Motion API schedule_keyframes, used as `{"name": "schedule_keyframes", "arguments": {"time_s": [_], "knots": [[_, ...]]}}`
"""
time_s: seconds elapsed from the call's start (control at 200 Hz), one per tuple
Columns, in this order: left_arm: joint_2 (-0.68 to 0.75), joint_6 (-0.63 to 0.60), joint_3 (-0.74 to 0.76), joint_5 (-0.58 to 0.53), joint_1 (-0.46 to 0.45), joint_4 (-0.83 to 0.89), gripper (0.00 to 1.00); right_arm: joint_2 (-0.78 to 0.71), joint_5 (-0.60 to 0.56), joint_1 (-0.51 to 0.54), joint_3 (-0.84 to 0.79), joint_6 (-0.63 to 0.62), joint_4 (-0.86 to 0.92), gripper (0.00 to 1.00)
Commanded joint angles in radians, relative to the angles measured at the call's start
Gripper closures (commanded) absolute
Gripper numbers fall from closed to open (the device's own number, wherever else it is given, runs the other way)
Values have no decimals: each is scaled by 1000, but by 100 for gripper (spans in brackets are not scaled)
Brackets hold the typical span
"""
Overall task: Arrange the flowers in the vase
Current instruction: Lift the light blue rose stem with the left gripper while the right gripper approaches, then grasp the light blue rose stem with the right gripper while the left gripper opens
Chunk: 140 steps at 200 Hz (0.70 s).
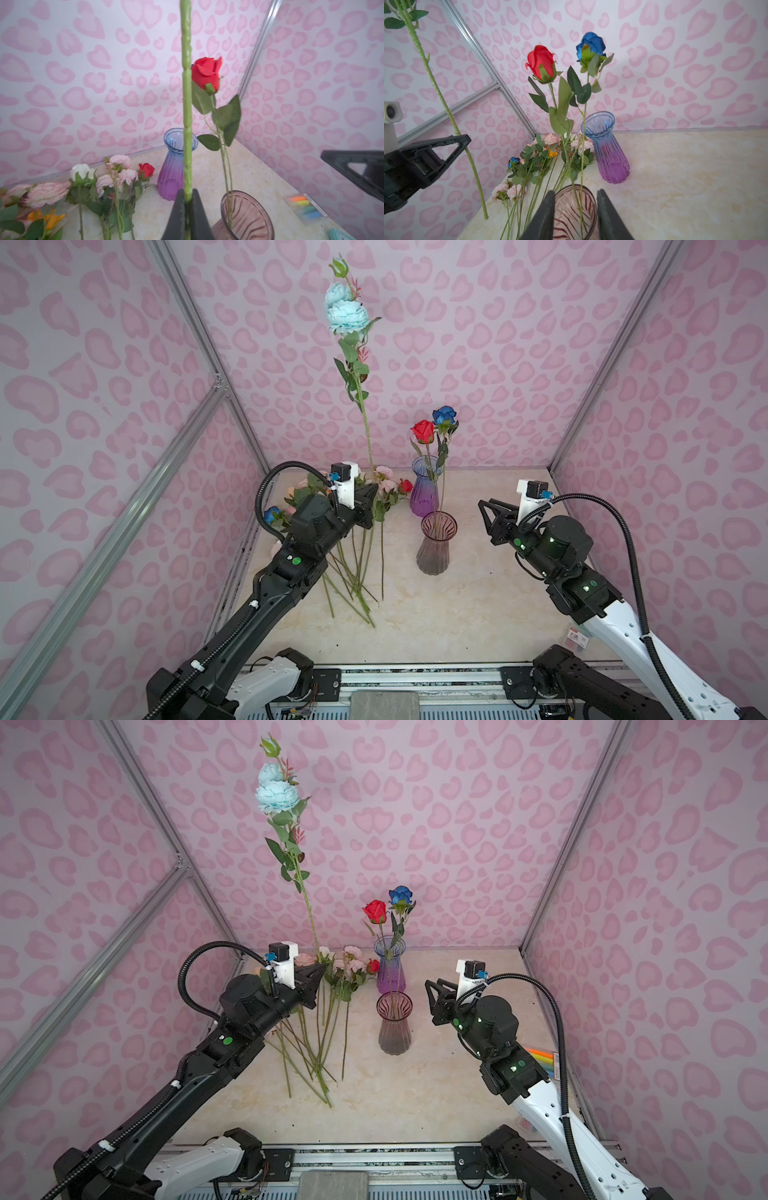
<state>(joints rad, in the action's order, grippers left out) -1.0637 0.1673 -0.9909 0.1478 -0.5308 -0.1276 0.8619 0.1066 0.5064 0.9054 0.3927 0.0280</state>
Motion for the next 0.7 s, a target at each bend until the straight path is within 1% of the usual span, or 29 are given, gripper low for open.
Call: {"name": "schedule_keyframes", "arguments": {"time_s": [0.0, 0.095, 0.24, 0.335, 0.49, 0.56, 0.635, 0.695], "knots": [[24, -91, -3, 92, -48, 15, 97, 11, 83, 13, 42, -57, -11, 60], [33, -92, 1, 138, -88, 35, 97, 33, 125, 54, 92, -102, -19, 57], [11, -74, 4, 168, -144, 49, 97, 108, 133, 162, 196, -171, -23, 53], [-11, -79, -10, 182, -168, 74, 97, 175, 128, 213, 263, -187, -34, 51], [-25, -70, -12, 185, -177, 83, 97, 274, 161, 227, 330, -155, -97, 50], [-22, -71, -12, 189, -180, 87, 97, 309, 154, 227, 346, -129, -131, 51], [-13, -68, -9, 185, -182, 86, 97, 346, 139, 227, 377, -110, -138, 52], [-10, -68, -7, 180, -183, 86, 97, 371, 151, 226, 397, -104, -147, 55]]}}
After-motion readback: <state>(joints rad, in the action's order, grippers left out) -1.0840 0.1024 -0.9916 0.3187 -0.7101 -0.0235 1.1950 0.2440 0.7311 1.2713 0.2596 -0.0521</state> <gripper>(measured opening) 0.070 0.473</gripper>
